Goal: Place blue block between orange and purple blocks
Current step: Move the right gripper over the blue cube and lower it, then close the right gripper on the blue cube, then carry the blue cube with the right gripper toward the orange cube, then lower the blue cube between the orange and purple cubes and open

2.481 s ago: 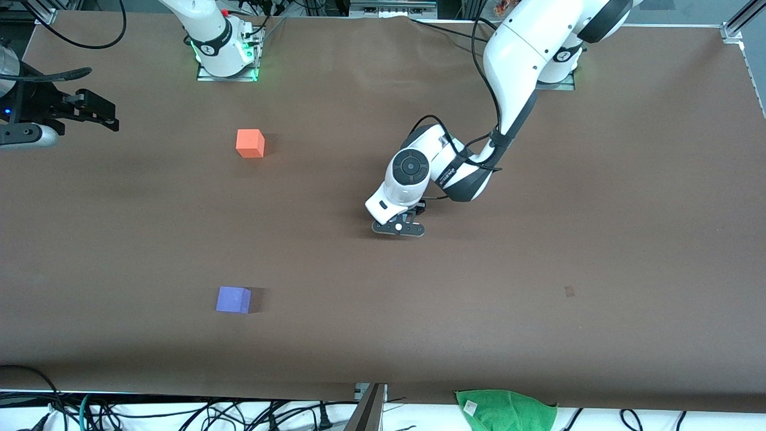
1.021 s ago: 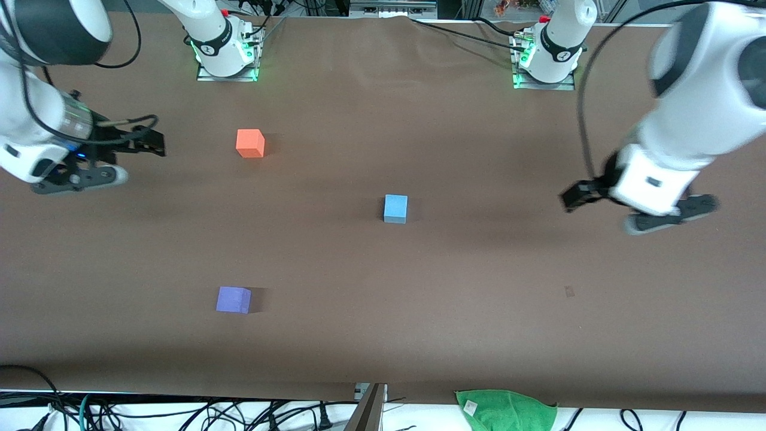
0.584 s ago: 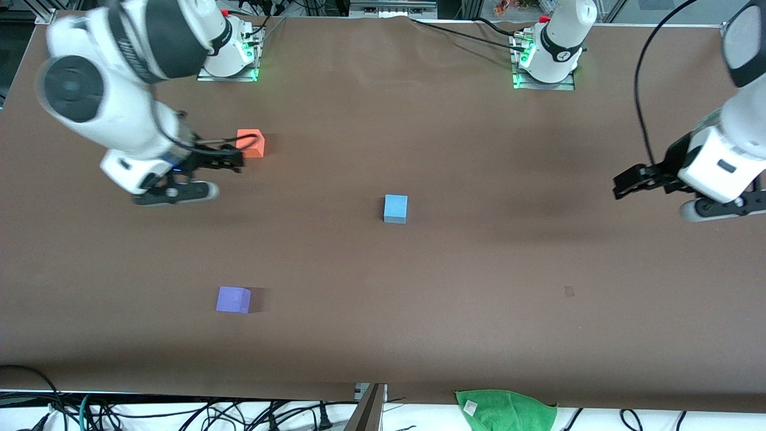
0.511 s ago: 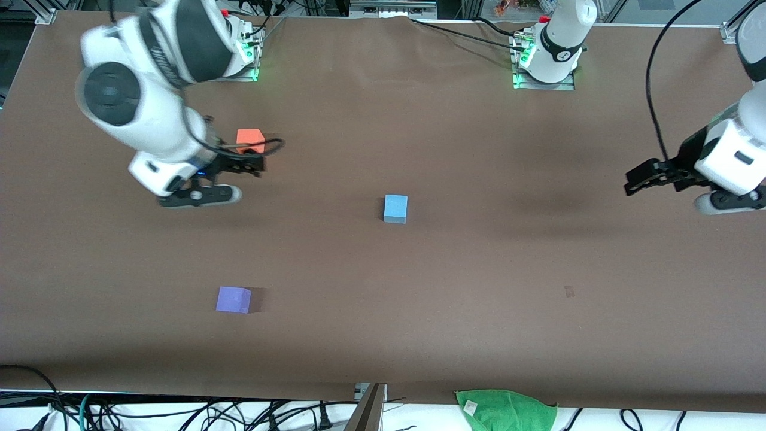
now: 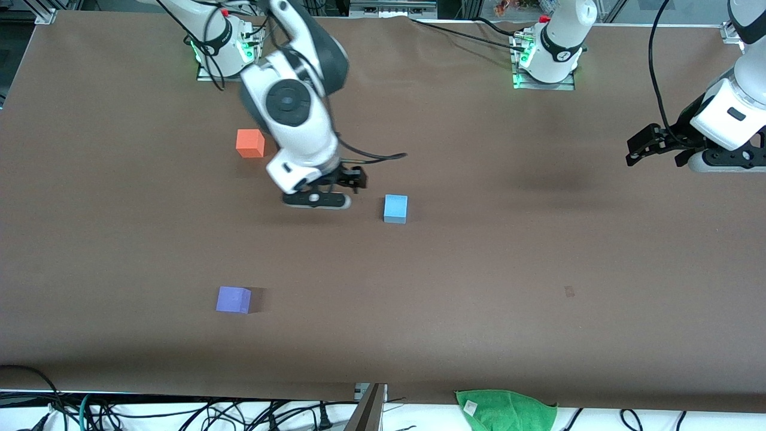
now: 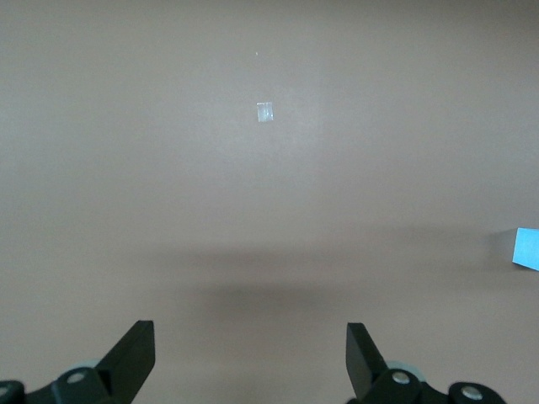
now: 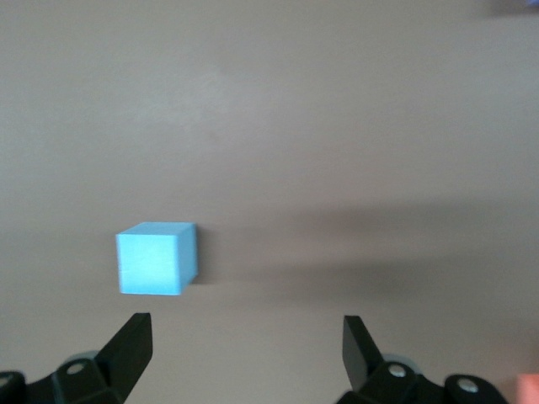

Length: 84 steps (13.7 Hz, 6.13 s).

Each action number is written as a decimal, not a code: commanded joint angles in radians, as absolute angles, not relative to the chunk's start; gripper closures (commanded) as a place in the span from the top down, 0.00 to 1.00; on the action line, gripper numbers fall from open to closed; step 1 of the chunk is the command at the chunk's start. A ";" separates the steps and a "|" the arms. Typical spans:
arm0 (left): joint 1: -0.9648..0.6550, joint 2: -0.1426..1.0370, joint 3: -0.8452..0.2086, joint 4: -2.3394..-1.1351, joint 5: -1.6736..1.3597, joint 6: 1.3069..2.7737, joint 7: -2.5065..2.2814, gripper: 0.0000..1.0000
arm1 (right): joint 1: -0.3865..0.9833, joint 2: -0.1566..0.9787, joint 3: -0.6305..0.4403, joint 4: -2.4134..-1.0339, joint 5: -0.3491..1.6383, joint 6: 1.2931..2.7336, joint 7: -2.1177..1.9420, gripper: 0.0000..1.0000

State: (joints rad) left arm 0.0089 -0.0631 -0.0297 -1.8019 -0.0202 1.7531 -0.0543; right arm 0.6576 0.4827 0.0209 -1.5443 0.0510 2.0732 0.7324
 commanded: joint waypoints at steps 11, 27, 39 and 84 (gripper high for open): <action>0.003 -0.058 -0.035 -1.784 0.023 1.723 -0.048 1.00 | 0.833 0.758 0.003 -1.420 -0.057 2.289 1.055 1.00; 0.003 -0.058 -0.037 -1.784 0.023 1.721 -0.046 1.00 | 0.856 0.844 -0.008 -1.417 -0.179 2.390 1.055 1.00; 0.006 -0.061 -0.038 -1.778 0.020 1.680 -0.041 1.00 | 0.772 0.711 -0.029 -1.402 -0.160 2.228 0.912 0.45; 0.000 -0.057 -0.040 -1.769 0.011 1.675 -0.041 1.00 | 0.376 0.233 -0.215 -1.656 0.017 1.696 -0.026 1.00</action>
